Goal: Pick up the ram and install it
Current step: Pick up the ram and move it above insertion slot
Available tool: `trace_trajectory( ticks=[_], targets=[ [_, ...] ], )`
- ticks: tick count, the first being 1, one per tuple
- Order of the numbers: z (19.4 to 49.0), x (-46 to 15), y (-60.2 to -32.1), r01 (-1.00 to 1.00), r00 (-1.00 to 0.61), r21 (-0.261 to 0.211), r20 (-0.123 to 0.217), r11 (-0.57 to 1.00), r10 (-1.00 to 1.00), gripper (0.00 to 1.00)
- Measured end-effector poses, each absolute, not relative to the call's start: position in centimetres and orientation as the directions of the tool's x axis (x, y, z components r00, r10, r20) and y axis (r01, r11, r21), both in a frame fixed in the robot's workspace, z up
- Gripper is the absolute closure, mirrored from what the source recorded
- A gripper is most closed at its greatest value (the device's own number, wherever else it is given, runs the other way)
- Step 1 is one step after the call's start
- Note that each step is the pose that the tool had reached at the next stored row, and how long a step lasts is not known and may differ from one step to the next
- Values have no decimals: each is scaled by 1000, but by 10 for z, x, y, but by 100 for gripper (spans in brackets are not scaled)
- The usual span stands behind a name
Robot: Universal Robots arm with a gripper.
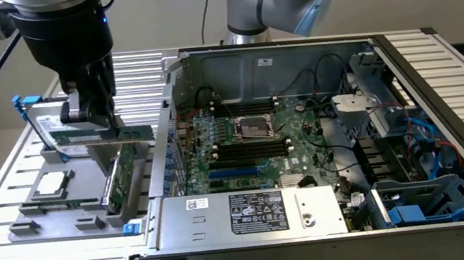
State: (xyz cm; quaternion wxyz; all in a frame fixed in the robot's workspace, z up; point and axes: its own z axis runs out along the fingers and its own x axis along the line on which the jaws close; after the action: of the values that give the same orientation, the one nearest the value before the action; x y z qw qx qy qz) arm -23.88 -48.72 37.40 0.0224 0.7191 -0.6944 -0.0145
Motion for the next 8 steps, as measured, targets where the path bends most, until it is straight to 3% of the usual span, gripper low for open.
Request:
trace_trajectory(
  ticks=[8],
  targets=[
    [384, -205, -482, -998, 35, 52, 10, -35, -999, 86]
  ],
)
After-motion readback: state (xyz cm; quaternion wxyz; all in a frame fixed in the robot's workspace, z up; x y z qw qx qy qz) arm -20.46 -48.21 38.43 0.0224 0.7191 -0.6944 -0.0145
